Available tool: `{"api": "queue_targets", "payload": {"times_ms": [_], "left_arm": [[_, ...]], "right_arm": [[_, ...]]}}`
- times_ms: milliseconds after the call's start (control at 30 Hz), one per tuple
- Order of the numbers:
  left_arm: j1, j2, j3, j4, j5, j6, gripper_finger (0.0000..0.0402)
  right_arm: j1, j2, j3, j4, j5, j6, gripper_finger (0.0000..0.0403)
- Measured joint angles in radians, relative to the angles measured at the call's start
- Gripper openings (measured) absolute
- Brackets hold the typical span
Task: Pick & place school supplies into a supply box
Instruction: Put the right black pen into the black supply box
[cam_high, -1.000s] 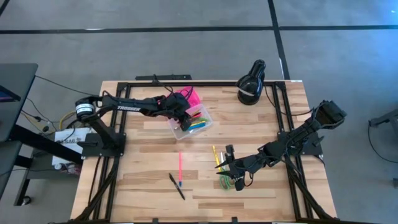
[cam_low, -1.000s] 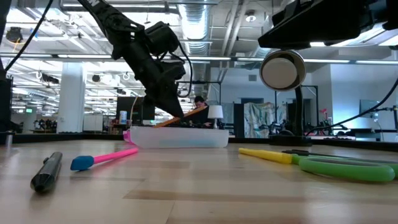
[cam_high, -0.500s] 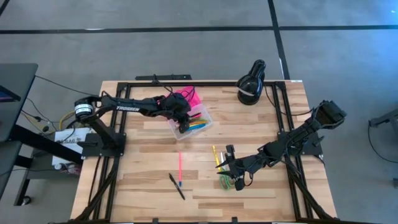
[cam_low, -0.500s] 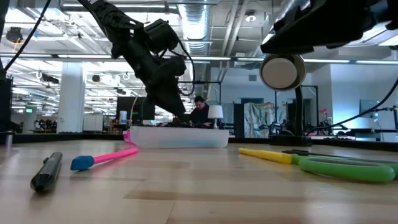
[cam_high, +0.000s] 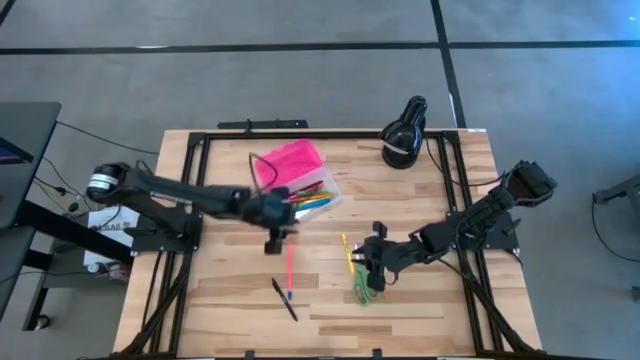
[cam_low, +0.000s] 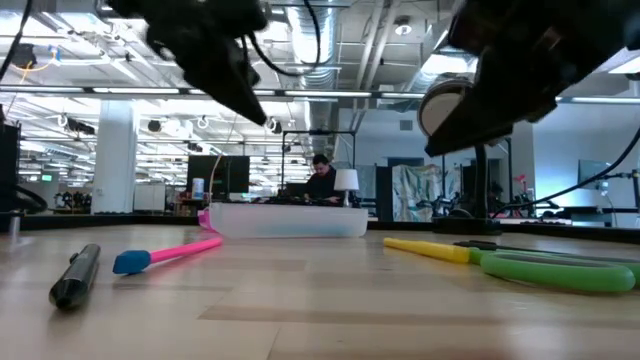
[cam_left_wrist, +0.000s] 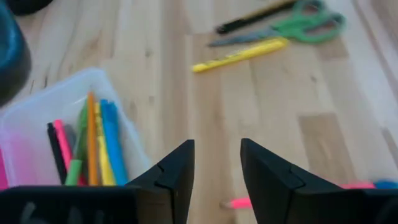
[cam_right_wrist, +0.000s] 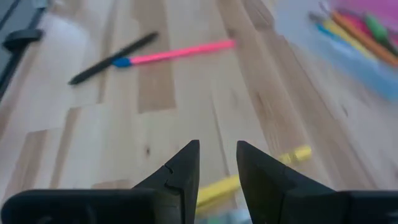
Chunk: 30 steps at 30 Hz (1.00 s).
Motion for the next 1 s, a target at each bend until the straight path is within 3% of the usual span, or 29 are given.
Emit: {"api": "queue_targets", "payload": {"times_ms": [200, 400, 567, 1000], "left_arm": [[-0.211, 0.001, -0.074, 0.061, -0.199, -0.038, 0.012], [-0.354, 0.001, -0.161, 0.164, -0.339, -0.127, 0.012], [-0.445, 0.001, -0.192, 0.206, -0.429, -0.162, 0.012], [-0.652, 0.001, -0.195, 0.207, -0.681, -0.235, 0.012]], "right_arm": [[0.013, 0.0, 0.0, -0.082, 0.002, 0.208, 0.0101], [0.079, 0.0, 0.0, -0.115, 0.061, 0.349, 0.0101], [0.122, 0.0, 0.0, -0.152, 0.131, 0.451, 0.0101], [0.164, 0.023, 0.0, -0.226, 0.154, 0.62, 0.0101]]}}
